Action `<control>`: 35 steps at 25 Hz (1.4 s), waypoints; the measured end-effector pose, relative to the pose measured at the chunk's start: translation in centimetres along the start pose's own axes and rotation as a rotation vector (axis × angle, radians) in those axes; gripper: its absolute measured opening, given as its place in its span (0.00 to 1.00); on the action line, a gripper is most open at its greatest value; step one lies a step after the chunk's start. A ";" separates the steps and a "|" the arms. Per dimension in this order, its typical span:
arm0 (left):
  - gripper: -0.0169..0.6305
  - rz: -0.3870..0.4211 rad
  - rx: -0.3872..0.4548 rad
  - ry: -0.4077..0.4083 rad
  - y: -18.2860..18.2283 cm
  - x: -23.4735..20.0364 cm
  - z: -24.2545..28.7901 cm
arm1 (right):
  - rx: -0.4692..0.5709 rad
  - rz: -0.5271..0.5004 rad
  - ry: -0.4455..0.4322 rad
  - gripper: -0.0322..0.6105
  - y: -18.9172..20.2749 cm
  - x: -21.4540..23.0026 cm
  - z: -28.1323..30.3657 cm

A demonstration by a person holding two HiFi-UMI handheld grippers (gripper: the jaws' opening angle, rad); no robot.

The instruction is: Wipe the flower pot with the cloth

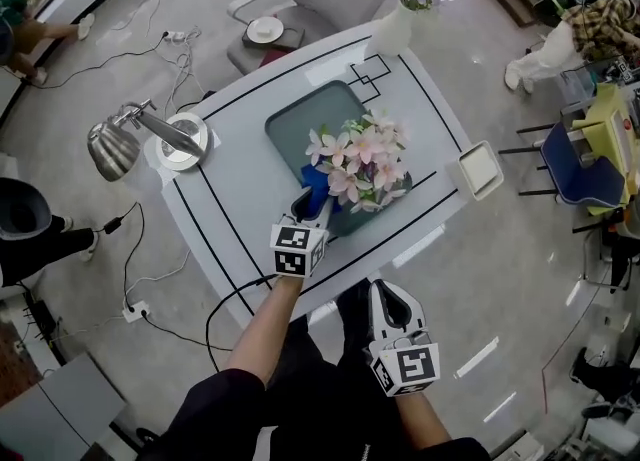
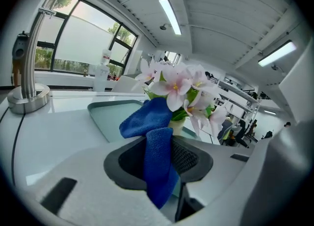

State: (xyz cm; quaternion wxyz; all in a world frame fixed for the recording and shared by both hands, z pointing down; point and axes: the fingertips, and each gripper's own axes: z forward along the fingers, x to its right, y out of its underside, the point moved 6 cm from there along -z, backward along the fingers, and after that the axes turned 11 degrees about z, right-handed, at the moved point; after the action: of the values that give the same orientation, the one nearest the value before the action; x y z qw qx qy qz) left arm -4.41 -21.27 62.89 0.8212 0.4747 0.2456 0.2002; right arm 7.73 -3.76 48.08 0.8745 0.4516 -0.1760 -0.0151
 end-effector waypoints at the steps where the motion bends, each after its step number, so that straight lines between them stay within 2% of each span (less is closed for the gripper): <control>1: 0.24 -0.006 -0.004 -0.011 0.1 0.5 0.0 | -0.004 -0.006 -0.016 0.06 -0.2 0.6 -0.1; 10: 0.24 -0.116 -0.002 -0.170 1.1 4.6 0.2 | -0.035 -0.037 -0.148 0.06 -2.2 6.4 -0.2; 16: 0.24 -0.149 -0.006 -0.225 1.1 7.4 2.0 | -0.054 -0.032 -0.194 0.06 -2.1 10.2 -0.8; 21: 0.24 -0.152 -0.009 -0.246 0.5 10.1 3.9 | -0.051 -0.003 -0.196 0.06 -2.5 13.6 -2.1; 29: 0.24 -0.177 -0.013 -0.347 -0.7 12.1 6.3 | -0.010 0.021 -0.201 0.06 -4.2 19.3 -4.2; 35: 0.24 -0.200 -0.002 -0.348 -1.7 12.5 8.9 | 0.010 0.028 -0.168 0.06 -5.5 21.7 -4.1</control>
State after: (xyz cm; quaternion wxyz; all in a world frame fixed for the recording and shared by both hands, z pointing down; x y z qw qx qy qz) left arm 11.06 -21.10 62.52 0.8675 0.4745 0.1454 0.0330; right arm 30.11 -7.86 47.95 0.8546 0.4506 -0.2551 -0.0397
